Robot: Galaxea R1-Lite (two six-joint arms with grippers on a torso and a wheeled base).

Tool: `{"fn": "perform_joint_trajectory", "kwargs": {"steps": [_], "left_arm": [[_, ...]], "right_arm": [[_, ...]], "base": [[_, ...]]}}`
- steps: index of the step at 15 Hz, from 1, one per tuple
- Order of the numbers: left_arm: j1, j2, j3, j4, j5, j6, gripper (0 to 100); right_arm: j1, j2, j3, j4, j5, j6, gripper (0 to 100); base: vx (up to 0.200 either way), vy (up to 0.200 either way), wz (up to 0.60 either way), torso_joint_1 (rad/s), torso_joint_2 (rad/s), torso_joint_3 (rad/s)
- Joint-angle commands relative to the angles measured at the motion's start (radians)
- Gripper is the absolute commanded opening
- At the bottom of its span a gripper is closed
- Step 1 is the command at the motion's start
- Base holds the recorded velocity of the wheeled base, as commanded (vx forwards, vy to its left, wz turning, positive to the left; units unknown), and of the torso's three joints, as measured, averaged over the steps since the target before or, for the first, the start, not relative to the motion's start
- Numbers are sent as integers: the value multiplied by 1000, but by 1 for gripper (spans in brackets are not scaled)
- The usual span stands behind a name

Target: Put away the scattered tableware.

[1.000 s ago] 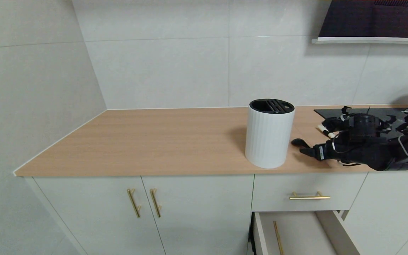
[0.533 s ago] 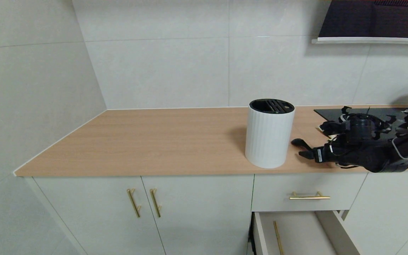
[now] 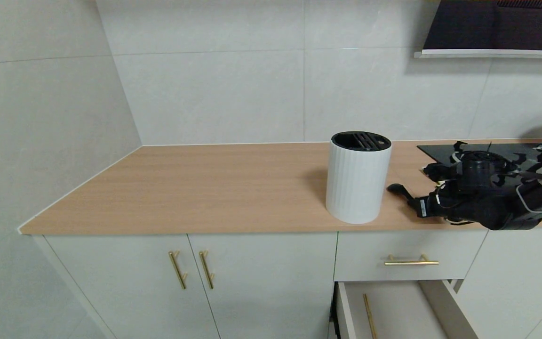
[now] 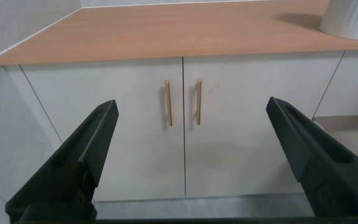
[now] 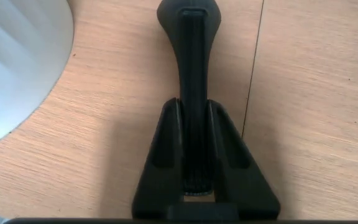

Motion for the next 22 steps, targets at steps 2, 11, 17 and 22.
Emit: {"fn": "perform_joint_trajectory", "kwargs": {"steps": [2, 11, 17, 22], "left_arm": [[0, 0, 0, 0, 1, 0, 100], [0, 0, 0, 0, 1, 0, 100], [0, 0, 0, 0, -1, 0, 100], [0, 0, 0, 0, -1, 0, 100]], "right_arm": [[-1, -31, 2, 5, -3, 5, 0], [20, -613, 216, 407, -33, 186, 0], [35, -883, 473, 462, -52, 180, 0], [49, -932, 589, 458, -67, 156, 0]], "base": [[0, 0, 0, 0, 0, 0], [0, 0, 0, 0, 0, 0], [0, 0, 0, 0, 0, 0], [0, 0, 0, 0, 0, 0]]}}
